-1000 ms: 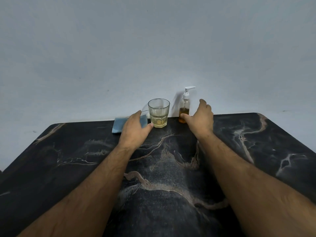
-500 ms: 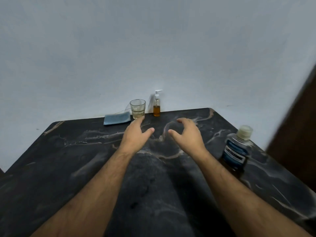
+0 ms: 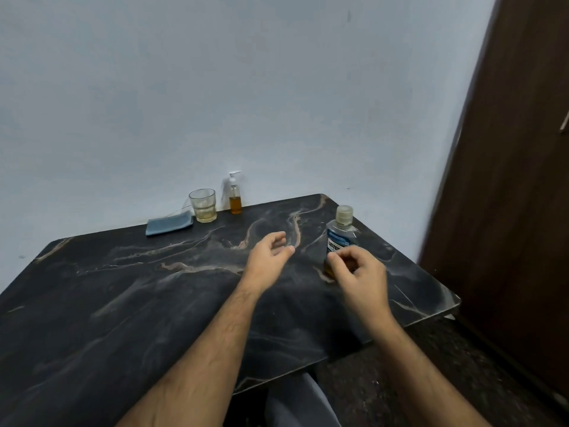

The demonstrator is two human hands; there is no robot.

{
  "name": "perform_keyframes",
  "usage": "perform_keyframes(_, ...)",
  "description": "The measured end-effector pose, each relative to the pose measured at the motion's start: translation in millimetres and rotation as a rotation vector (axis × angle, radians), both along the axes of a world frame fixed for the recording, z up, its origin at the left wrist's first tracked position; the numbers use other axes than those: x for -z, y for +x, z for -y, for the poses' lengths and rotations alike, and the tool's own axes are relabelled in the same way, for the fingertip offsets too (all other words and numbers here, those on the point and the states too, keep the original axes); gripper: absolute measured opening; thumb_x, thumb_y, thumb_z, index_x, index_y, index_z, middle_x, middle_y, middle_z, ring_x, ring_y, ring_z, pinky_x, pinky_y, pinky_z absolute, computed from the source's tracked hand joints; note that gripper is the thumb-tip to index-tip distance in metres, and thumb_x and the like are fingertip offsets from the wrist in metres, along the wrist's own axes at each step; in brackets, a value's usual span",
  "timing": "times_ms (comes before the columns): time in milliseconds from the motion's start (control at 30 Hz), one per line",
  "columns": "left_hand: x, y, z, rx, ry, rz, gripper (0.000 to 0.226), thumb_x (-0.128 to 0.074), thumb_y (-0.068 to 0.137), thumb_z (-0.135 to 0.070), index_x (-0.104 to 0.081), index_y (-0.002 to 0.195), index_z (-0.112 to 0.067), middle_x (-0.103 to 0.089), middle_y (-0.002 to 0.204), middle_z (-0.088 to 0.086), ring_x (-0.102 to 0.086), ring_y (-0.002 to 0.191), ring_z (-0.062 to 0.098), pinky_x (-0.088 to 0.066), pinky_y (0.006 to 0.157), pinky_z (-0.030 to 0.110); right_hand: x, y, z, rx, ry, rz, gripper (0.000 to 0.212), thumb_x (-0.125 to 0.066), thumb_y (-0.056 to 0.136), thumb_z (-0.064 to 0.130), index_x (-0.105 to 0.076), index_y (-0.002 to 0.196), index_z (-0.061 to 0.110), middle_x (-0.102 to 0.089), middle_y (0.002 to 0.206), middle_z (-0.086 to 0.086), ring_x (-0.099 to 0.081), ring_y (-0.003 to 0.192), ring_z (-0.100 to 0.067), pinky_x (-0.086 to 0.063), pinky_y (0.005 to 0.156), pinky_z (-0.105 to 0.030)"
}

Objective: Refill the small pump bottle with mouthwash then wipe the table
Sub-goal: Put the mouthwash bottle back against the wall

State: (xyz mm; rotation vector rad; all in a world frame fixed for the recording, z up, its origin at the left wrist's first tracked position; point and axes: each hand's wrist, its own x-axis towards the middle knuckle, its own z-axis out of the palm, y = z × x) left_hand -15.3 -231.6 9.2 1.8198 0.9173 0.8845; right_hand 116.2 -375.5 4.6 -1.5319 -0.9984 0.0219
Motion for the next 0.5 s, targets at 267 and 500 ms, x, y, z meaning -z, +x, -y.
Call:
perform_keyframes(267, 0.5, 48.3, 21.2, 0.084, -0.14, 0.024, 0.053, -0.057, 0.095, -0.008, -0.044, 0.145, -0.016, -0.051, 0.146, 0.003, -0.05, 0.131, 0.015, -0.042, 0.11, 0.044, 24.9, 45.4, 10.6, 0.171, -0.095, -0.151, 0.021, -0.073, 0.086, 0.024, -0.059, 0.101, 0.023, -0.066, 0.09, 0.007, -0.063, 0.083, -0.007, -0.052, 0.071, -0.027)
perform_keyframes(500, 0.5, 75.5, 25.1, 0.148, -0.238, 0.047, 0.057, -0.046, 0.093, 0.006, -0.043, 0.145, -0.015, -0.052, 0.145, 0.001, -0.05, 0.124, 0.007, -0.044, 0.095, 0.023, 22.7, 62.8, -15.9, 0.049, -0.297, -0.106, 0.051, -0.079, 0.08, 0.024, -0.054, 0.125, 0.021, -0.065, 0.111, 0.004, -0.064, 0.099, -0.013, -0.055, 0.088, -0.034)
